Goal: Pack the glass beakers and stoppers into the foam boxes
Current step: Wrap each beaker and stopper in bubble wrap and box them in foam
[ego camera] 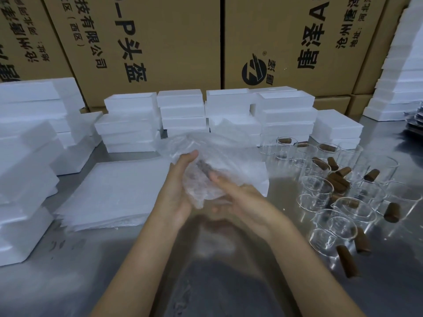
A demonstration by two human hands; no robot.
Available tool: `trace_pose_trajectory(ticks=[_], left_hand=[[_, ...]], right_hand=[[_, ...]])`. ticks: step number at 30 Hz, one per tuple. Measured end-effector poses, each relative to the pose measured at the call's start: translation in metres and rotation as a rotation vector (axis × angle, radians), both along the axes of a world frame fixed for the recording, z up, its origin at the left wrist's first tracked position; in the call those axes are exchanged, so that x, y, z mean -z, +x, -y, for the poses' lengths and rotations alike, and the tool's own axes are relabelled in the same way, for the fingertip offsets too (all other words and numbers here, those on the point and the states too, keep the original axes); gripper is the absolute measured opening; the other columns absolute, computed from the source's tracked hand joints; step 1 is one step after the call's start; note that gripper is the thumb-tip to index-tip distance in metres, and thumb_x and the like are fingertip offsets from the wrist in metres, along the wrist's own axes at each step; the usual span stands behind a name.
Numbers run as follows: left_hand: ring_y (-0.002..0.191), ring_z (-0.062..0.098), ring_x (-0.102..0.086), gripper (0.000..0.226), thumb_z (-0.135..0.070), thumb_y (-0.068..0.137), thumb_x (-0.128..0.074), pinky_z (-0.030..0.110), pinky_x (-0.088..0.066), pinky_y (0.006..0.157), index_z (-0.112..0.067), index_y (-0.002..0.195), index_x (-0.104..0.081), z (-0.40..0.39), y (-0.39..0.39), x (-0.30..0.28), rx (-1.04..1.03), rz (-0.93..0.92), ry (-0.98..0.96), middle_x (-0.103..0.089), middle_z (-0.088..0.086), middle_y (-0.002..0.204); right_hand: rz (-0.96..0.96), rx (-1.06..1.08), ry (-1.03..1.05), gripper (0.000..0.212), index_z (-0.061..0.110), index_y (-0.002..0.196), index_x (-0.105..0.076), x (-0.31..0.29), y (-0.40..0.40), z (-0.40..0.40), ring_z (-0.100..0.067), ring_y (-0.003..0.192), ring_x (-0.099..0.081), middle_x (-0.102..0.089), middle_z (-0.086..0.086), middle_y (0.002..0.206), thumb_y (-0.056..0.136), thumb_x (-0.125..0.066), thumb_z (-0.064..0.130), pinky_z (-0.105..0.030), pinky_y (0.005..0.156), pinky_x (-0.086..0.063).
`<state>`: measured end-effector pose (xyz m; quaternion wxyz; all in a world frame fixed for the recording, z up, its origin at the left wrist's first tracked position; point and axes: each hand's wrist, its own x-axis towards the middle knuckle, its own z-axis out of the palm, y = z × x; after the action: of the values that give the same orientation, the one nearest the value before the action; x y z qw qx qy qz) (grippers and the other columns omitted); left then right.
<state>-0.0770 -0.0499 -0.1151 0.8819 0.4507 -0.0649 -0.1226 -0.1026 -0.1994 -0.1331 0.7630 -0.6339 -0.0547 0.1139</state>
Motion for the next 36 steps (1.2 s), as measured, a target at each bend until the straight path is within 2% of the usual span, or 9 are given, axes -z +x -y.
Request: trace_pose_trajectory(ticks=[4, 7, 9, 14, 19, 25, 28, 32, 36], left_hand=[[0.125, 0.043, -0.055, 0.055, -0.018, 0.084, -0.068, 0.052, -0.041, 0.109, 0.003, 0.133, -0.055, 0.010, -0.001, 0.009, 0.042, 0.117, 0.185, -0.055, 0.029, 0.136], [0.099, 0.025, -0.069, 0.029, -0.014, 0.077, -0.075, 0.035, -0.051, 0.084, -0.018, 0.105, -0.076, 0.014, -0.002, 0.013, 0.080, 0.164, 0.385, -0.072, 0.014, 0.115], [0.090, 0.018, -0.070, 0.033, -0.018, 0.075, -0.077, 0.026, -0.051, 0.069, -0.019, 0.108, -0.075, 0.012, -0.002, 0.014, 0.118, 0.156, 0.444, -0.074, 0.009, 0.110], [0.113, 0.025, -0.067, 0.049, -0.021, 0.082, -0.079, 0.044, -0.049, 0.102, -0.012, 0.127, -0.063, 0.007, 0.002, 0.014, 0.116, 0.103, 0.463, -0.070, 0.008, 0.122], [0.103, 0.013, -0.070, 0.048, -0.035, 0.071, -0.083, 0.031, -0.050, 0.091, -0.028, 0.115, -0.067, 0.009, 0.001, 0.017, 0.041, 0.094, 0.581, -0.073, -0.002, 0.114], [0.096, 0.013, -0.073, 0.026, -0.028, 0.085, -0.074, 0.029, -0.056, 0.083, -0.021, 0.109, -0.071, 0.006, 0.009, 0.027, -0.075, 0.099, 0.651, -0.076, -0.003, 0.105], [0.082, 0.007, -0.072, 0.013, -0.014, 0.088, -0.070, 0.014, -0.054, 0.067, -0.024, 0.096, -0.071, 0.010, 0.012, 0.033, -0.259, 0.108, 0.739, -0.076, -0.004, 0.094], [0.071, -0.007, -0.063, 0.028, -0.002, 0.087, -0.060, 0.004, -0.046, 0.058, -0.030, 0.086, -0.064, 0.017, 0.009, 0.033, -0.444, 0.276, 0.845, -0.068, -0.022, 0.076], [0.080, 0.006, -0.058, 0.024, -0.004, 0.086, -0.055, 0.008, -0.042, 0.067, -0.022, 0.097, -0.064, 0.018, 0.007, 0.035, -0.528, 0.444, 1.043, -0.065, -0.011, 0.085]], right_hand=[[0.013, 0.365, 0.204, 0.028, 0.004, 0.108, -0.071, -0.006, 0.011, 0.016, -0.027, 0.094, -0.069, -0.074, -0.013, 0.103, 0.087, -0.072, 0.023, -0.037, 0.087, -0.053], [-0.031, 0.534, 0.073, 0.032, 0.004, 0.101, -0.073, -0.007, 0.013, 0.026, -0.024, 0.090, -0.074, -0.077, -0.010, 0.095, 0.081, -0.080, 0.028, -0.032, 0.080, -0.057], [0.026, 0.592, -0.036, 0.022, 0.010, 0.085, -0.076, -0.008, 0.012, 0.030, -0.018, 0.081, -0.075, -0.078, -0.003, 0.083, 0.080, -0.081, 0.031, -0.028, 0.075, -0.058], [0.173, 0.649, -0.107, 0.015, 0.006, 0.079, -0.075, -0.007, 0.011, 0.036, -0.004, 0.066, -0.070, -0.075, 0.005, 0.071, 0.081, -0.081, 0.020, -0.010, 0.056, -0.049], [0.200, 0.617, -0.158, 0.020, 0.013, 0.066, -0.067, -0.005, 0.013, 0.031, 0.000, 0.052, -0.060, -0.066, 0.010, 0.056, 0.081, -0.080, 0.010, -0.011, 0.049, -0.044], [0.173, 0.526, -0.304, 0.022, 0.017, 0.066, -0.062, 0.003, 0.015, 0.029, -0.016, 0.066, -0.064, -0.066, 0.002, 0.063, 0.079, -0.080, 0.012, -0.033, 0.067, -0.054], [0.170, 0.543, -0.328, 0.012, 0.020, 0.079, -0.064, 0.003, 0.016, 0.027, -0.011, 0.073, -0.065, -0.070, 0.006, 0.079, 0.081, -0.074, 0.013, -0.034, 0.075, -0.057], [0.254, 0.640, -0.204, 0.018, 0.022, 0.094, -0.059, -0.004, 0.014, 0.029, -0.011, 0.079, -0.057, -0.066, -0.002, 0.093, 0.084, -0.070, 0.012, -0.011, 0.063, -0.046], [0.426, 0.630, -0.171, 0.018, 0.017, 0.089, -0.063, -0.009, 0.012, 0.025, -0.007, 0.077, -0.057, -0.066, 0.007, 0.087, 0.084, -0.067, 0.000, -0.009, 0.070, -0.043]])
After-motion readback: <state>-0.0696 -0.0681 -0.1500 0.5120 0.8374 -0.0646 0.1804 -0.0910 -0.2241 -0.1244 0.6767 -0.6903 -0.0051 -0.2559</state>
